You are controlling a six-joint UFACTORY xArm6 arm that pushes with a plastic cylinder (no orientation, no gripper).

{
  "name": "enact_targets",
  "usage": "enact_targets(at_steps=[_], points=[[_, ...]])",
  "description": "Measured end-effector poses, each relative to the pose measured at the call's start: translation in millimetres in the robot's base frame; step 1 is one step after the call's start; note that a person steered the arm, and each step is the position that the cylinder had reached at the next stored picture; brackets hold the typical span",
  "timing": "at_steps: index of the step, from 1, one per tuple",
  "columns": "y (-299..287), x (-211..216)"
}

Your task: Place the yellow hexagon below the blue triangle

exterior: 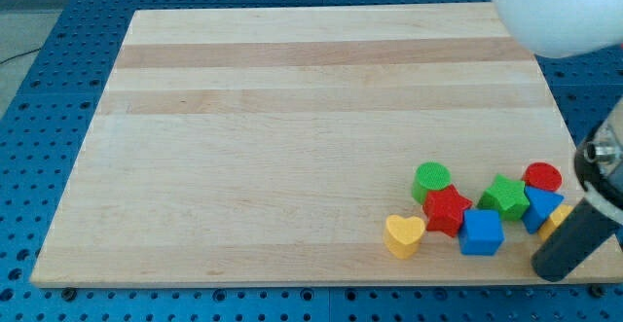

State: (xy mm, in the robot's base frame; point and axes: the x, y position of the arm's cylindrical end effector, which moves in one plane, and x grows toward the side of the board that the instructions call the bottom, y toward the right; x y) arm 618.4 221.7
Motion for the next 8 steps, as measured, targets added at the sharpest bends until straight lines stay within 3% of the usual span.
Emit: enact_targets(at_steps=[3,4,6,8], points=[[121.4,-7.9],[119.6,-26.4],[94.8,-5.1],[75.9,-15.6]])
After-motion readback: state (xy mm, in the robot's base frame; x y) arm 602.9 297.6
